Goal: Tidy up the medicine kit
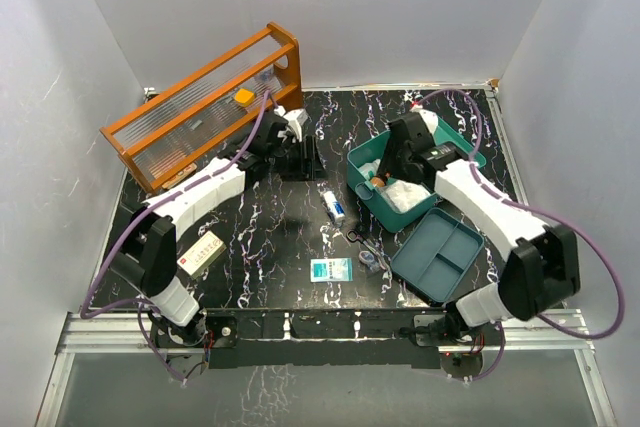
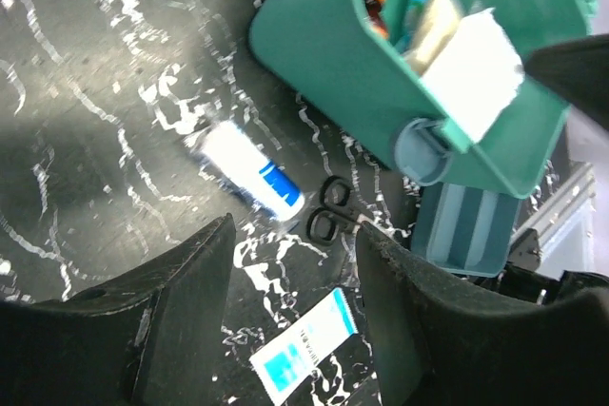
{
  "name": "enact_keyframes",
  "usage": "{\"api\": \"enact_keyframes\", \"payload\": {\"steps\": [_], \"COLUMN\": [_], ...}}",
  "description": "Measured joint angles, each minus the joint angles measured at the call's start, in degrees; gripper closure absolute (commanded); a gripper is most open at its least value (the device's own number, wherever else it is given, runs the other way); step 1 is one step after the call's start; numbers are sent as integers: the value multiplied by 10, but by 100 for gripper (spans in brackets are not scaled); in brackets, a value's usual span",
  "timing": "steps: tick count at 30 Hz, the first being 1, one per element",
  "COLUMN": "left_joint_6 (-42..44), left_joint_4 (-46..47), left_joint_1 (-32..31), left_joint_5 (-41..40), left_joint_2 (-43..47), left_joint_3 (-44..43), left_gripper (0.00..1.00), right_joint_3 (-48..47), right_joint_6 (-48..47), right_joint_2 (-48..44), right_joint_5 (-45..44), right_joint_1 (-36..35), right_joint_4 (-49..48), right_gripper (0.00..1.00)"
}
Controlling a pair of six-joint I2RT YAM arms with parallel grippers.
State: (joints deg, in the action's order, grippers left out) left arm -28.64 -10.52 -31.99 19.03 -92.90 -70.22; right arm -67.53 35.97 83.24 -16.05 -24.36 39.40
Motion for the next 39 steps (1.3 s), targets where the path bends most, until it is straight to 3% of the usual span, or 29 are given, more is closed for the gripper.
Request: {"api": "enact_keyframes", "payload": {"steps": [5, 10, 18, 24, 39], "left_joint_6": [-19, -54, -96, -110, -119], "left_joint_4": [3, 9, 29, 49, 54], "left_joint_1": [4, 13, 19, 19, 19], "left_joint_5": [-54, -123, -261, -342, -363], "left_joint_2": [26, 80, 228, 313, 338], "left_joint_3": [55, 122, 213, 243, 273], "left_gripper": [48, 47, 42, 40, 37], "right_joint_3": [-6, -21, -22, -22, -82], "right_joint_6": [-11, -29, -44, -58, -94], "right_joint_2": [-84, -97, -14, 59, 224], "right_joint_5": [44, 62, 58, 33, -77], "right_joint_1": [-24, -108, -223, -242, -255], "right_joint_4": [-26, -66, -85, -90, -57], "right_gripper": [50, 50, 49, 50, 54]}}
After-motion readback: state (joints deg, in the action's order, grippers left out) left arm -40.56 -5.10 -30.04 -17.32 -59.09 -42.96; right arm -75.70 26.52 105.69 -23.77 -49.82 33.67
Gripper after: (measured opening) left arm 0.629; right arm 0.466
